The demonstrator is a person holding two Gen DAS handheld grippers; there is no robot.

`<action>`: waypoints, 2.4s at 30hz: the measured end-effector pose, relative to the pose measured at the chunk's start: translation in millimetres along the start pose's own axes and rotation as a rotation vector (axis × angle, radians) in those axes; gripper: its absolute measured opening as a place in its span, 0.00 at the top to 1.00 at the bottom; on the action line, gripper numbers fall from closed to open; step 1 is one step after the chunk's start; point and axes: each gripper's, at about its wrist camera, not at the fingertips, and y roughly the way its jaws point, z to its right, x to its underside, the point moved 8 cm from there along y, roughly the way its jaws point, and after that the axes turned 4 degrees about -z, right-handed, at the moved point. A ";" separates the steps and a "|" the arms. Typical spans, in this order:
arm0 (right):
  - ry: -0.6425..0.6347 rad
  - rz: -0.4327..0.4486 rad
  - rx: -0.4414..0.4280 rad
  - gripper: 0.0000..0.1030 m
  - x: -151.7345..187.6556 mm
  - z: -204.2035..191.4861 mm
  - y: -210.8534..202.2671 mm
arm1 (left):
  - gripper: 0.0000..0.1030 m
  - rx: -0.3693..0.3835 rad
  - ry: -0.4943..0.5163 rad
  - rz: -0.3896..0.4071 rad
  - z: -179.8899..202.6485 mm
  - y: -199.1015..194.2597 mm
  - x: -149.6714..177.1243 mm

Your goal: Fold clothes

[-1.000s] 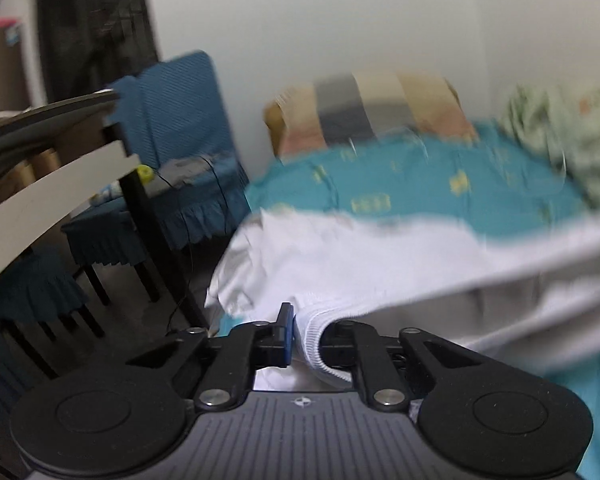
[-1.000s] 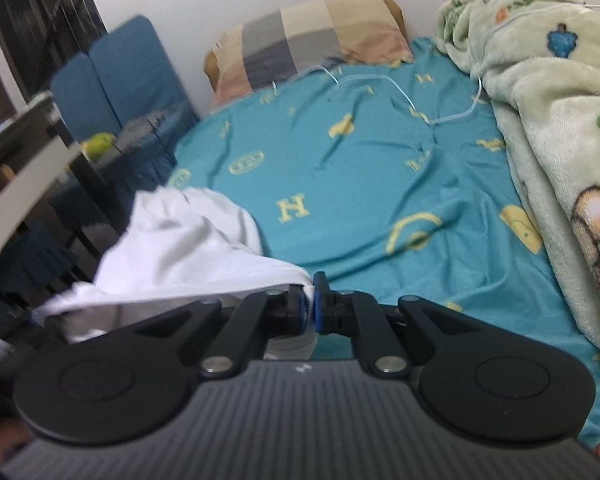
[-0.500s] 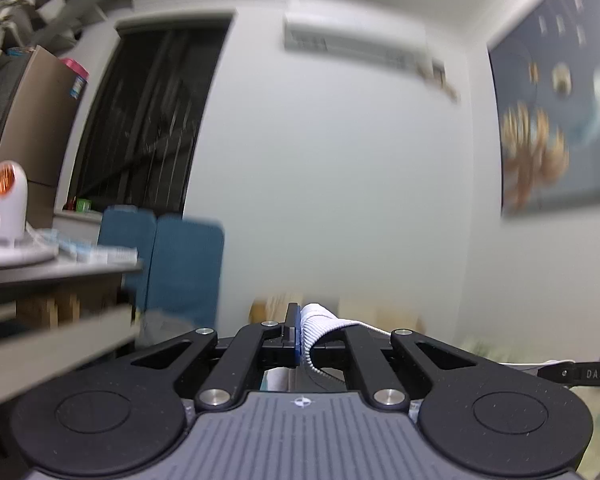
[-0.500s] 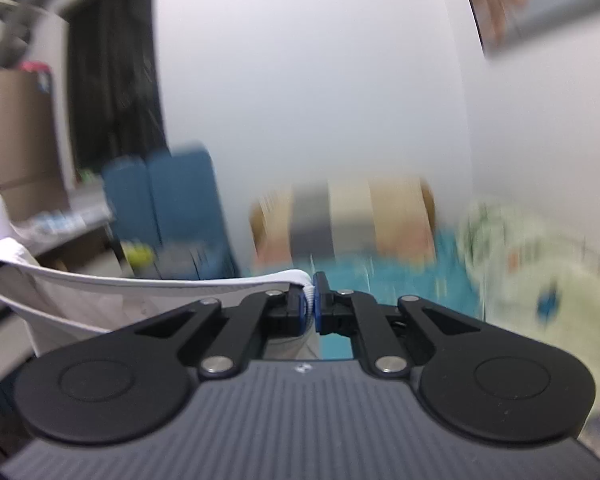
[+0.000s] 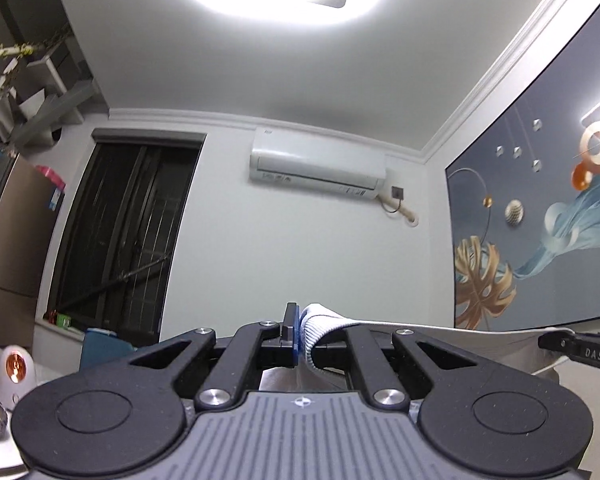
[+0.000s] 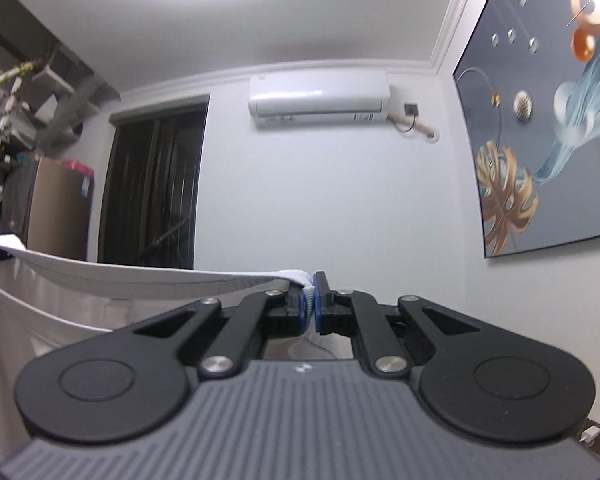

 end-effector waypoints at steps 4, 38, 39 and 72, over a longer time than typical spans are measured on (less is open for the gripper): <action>0.040 -0.038 -0.004 0.92 3.8 15.4 2.4 | 0.94 0.013 -0.017 -0.020 16.4 -12.2 0.4; 0.211 -0.825 0.114 0.92 685.7 127.6 577.3 | 0.93 -0.098 -0.038 -0.822 -158.8 631.7 863.9; 0.232 -0.853 0.106 0.92 705.5 130.1 579.9 | 0.93 -0.096 -0.034 -0.854 -161.4 637.8 887.3; 0.560 -0.898 -0.107 0.22 633.7 122.6 413.8 | 0.23 -0.057 -0.351 -0.958 -181.0 410.4 761.7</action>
